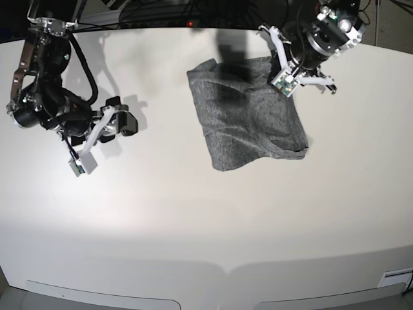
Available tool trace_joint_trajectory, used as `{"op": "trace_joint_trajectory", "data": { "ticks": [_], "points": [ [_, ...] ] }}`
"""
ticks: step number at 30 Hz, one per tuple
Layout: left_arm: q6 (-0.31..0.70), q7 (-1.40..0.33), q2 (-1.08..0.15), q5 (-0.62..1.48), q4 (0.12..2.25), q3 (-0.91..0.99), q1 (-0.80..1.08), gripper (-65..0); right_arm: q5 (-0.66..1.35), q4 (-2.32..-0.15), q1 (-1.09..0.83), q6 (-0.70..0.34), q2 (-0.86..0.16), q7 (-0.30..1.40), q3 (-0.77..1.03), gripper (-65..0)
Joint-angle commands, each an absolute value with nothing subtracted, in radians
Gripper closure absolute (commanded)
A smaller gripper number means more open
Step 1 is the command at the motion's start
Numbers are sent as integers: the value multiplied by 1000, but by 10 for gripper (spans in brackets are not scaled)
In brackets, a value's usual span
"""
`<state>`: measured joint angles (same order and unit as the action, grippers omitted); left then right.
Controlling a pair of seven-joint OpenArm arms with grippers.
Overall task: Fold the T-shirt properly
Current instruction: 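Grasp the shirt's collar edge with the left gripper and smooth it flat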
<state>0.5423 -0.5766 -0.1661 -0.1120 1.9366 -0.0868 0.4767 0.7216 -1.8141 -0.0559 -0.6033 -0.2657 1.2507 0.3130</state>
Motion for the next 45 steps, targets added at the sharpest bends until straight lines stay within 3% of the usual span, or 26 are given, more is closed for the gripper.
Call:
{"op": "trace_joint_trajectory", "data": {
  "ticks": [1,10,18,19,22,24,27,33,45],
  "points": [
    [537,-554,-169,-99,1953,-87,474,0,741,-1832,-43,-606,-278,1239,316,-373],
    [535,-540,-170,12,2040,47,566,0,741,-1832,-42,-607,-278,1235,316,-373],
    [543,-379,-170,56,2040,149,667,0,742,-1832,-42,-607,-278,1235,316,-373],
    [565,-367,-170,80,2040,148,667,-29,742,-1832,-42,-607,-278,1235,316,-373],
    [645,-326,-169,140,2040,134,659,-212,741,-1832,-42,-607,-278,1235,316,-373],
    [649,-292,-170,130,2040,89,659,-254,741,-1832,-42,-607,-278,1235,316,-373],
    [643,-290,-169,0,2034,-23,640,-254,742,-1832,-42,-607,-278,1235,316,-373],
    [461,-348,-169,-158,1996,-174,548,-254,741,-1832,-43,-607,-278,1244,316,-373],
    [452,-457,-170,-205,1903,-178,496,-248,741,-1832,-43,-607,-283,1243,317,-373]
  ]
}}
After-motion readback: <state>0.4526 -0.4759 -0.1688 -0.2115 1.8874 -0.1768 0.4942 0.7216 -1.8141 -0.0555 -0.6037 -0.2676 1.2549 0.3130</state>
